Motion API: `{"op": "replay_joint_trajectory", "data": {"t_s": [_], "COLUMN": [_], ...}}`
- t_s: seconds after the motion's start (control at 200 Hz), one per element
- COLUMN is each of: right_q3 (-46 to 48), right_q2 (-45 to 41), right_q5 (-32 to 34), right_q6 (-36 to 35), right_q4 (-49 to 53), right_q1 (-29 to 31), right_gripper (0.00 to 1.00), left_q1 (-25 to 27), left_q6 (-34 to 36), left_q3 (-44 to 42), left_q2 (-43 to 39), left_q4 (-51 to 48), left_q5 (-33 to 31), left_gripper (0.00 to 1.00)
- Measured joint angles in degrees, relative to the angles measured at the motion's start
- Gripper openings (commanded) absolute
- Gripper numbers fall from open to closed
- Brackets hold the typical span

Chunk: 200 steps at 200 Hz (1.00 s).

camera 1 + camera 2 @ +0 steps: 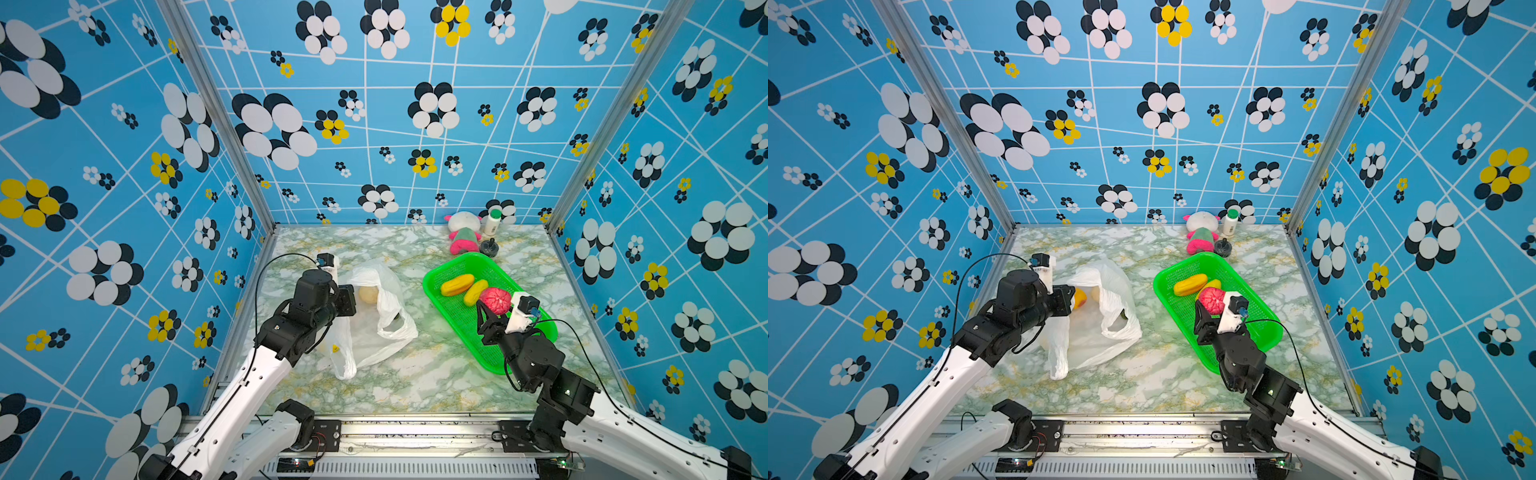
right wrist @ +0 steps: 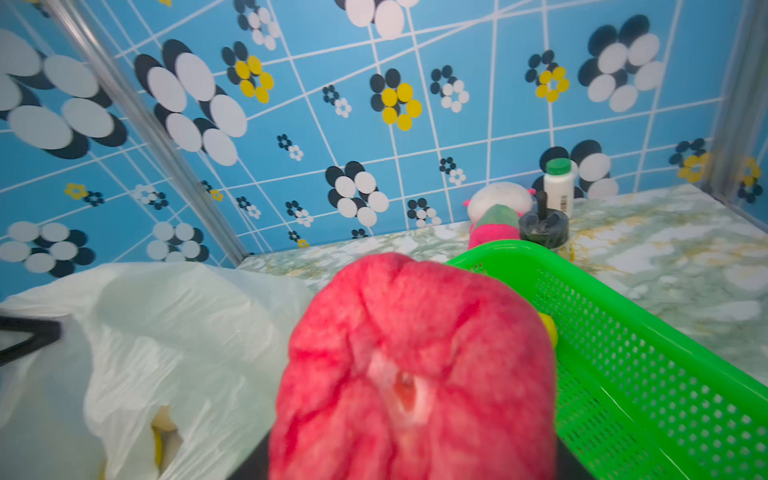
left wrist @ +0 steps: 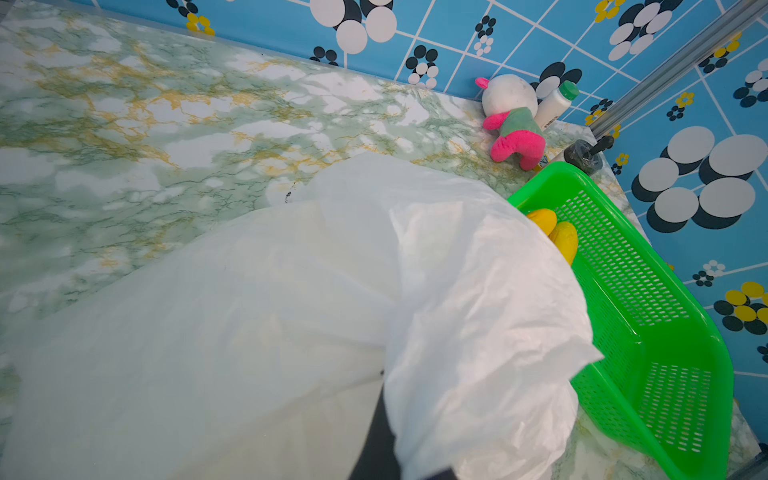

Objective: Untie the knot of the plastic bag and take out the fruit
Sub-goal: 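Lift the pink fruit out of the bag toward the green basket, then lower the pink fruit into the green basket and open the right gripper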

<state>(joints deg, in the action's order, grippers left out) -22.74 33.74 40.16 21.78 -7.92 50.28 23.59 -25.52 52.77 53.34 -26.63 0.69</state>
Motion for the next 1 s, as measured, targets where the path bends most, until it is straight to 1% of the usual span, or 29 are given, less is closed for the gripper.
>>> {"op": "replay_joint_trajectory", "data": {"t_s": [0.065, 0.13, 0.245, 0.31, 0.36, 0.435, 0.515, 0.635, 0.87, 0.915, 0.999], "right_q3": [-0.4, -1.3, -3.5, -4.6, -5.6, -6.8, -7.6, -8.3, -14.5, -15.3, -15.9], "right_q2": [2.1, 5.5, 14.2, 19.3, 23.2, 28.1, 31.2, 33.7, 44.0, 45.5, 46.9], "right_q5": [-0.4, -2.4, -8.7, -12.6, -15.4, -19.0, -22.4, -25.6, -27.5, -28.0, -28.7], "right_q6": [2.4, 4.4, 8.1, 10.1, 11.6, 13.1, 13.7, 13.9, 14.1, 14.1, 14.3], "right_q4": [3.2, 5.8, 7.8, 8.2, 8.6, 8.8, 8.8, 7.8, 7.7, 7.8, 7.7], "right_q1": [-3.1, -6.8, -13.7, -17.0, -19.0, -20.1, -20.2, -20.2, -20.3, -20.4, -20.5], "right_gripper": [0.31, 0.30, 0.24, 0.18, 0.18, 0.18, 0.26, 0.34, 0.34, 0.39, 0.59], "left_q1": [0.0, 0.0, 0.0, 0.0, 0.0, 0.0, 0.0, -0.1, -0.3, -0.3, -0.3], "left_q6": [0.0, 0.0, 0.2, 0.2, 0.2, 0.2, 0.2, 0.2, 0.2, 0.2, 0.2], "left_q3": [0.0, 0.2, 0.4, 0.4, 0.5, 0.5, 0.7, 0.8, 0.8, 0.8, 0.8], "left_q2": [0.0, 0.2, 0.6, 0.6, 0.6, 0.7, 1.0, 1.5, 1.1, 0.7, 0.0], "left_q4": [0.0, -0.1, -0.1, -0.1, -0.1, -0.1, -0.1, -0.1, -0.2, -0.2, -0.2], "left_q5": [0.0, 0.0, 0.0, 0.0, 0.0, 0.0, 0.3, 0.4, 0.4, 0.4, 0.4], "left_gripper": [0.00, 0.00, 0.00, 0.00, 0.00, 0.00, 0.00, 0.00, 0.00, 0.00, 0.00]}}
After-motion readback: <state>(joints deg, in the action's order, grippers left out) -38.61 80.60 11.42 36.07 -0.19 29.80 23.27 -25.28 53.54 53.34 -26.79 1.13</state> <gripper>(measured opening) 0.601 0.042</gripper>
